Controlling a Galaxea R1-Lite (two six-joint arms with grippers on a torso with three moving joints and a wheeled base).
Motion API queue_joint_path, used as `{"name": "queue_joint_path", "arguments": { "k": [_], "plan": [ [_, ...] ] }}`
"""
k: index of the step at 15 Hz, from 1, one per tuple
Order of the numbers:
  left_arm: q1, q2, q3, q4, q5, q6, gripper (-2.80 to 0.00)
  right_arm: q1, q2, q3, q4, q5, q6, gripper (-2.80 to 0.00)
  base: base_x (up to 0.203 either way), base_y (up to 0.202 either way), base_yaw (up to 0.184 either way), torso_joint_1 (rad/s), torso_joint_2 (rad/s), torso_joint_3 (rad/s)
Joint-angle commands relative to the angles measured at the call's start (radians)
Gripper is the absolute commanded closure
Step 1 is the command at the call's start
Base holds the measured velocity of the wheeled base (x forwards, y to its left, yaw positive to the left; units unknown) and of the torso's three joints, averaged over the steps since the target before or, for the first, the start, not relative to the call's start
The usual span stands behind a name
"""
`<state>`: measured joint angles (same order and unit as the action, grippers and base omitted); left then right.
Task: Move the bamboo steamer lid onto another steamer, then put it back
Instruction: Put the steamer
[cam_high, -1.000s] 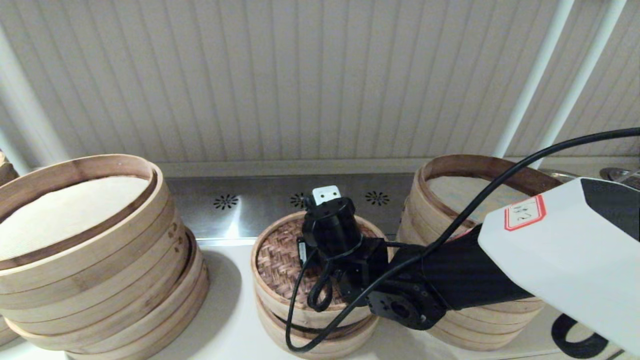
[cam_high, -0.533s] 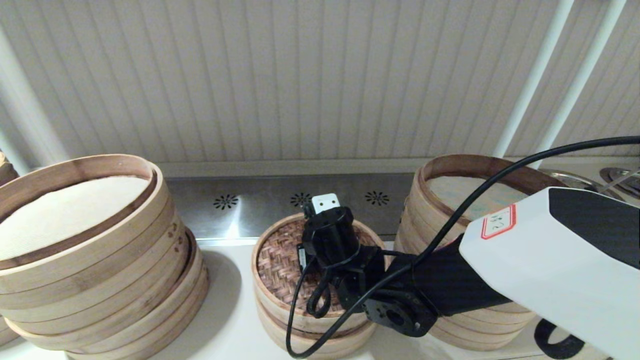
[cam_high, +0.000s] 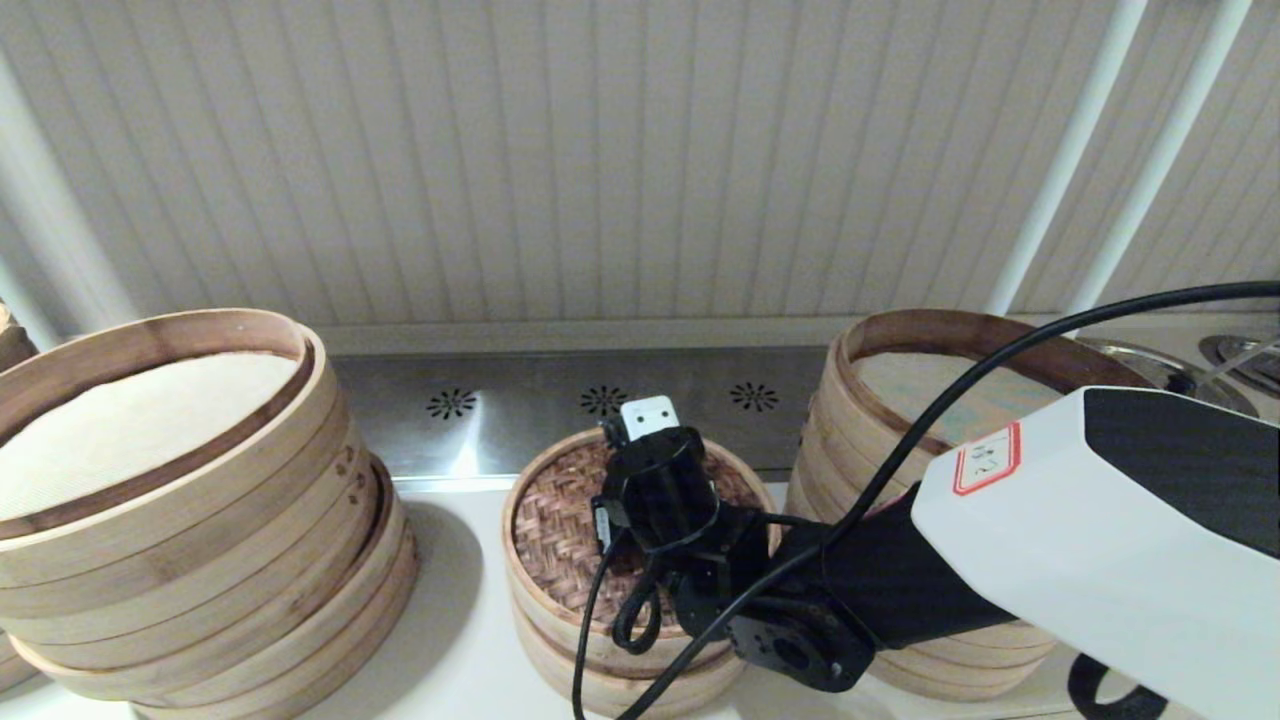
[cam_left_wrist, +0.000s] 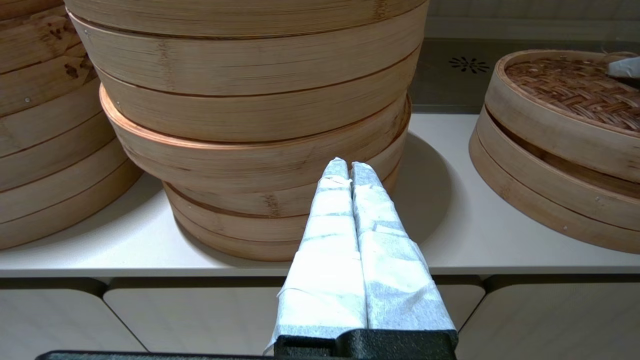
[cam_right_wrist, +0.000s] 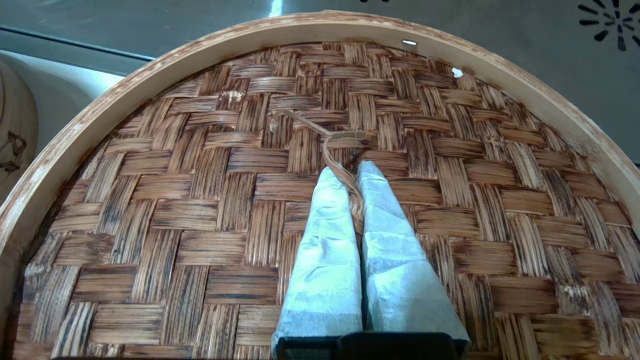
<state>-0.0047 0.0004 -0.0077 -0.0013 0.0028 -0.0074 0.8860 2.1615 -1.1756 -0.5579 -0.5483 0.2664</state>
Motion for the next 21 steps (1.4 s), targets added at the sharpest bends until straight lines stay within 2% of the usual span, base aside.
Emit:
{"name": "queue_joint_path", "arguments": {
  "k": [1,9,21],
  "plan": [
    [0.0,0.0,0.0,0.0,0.0,0.0,0.0,0.011,-0.012,0.03,-0.003,-0.004,0.001,0.0,0.0,0.0,0.0,0.0,0.0,0.0],
    [0.0,0.0,0.0,0.0,0.0,0.0,0.0,0.02,-0.023,0.046,-0.005,-0.005,0.003,0.0,0.0,0.0,0.0,0.0,0.0,0.0],
    [0.0,0.0,0.0,0.0,0.0,0.0,0.0,-0.019,0.001,0.028,-0.005,0.005,0.008,0.0,0.0,0.0,0.0,0.0,0.0,0.0]
  ]
}}
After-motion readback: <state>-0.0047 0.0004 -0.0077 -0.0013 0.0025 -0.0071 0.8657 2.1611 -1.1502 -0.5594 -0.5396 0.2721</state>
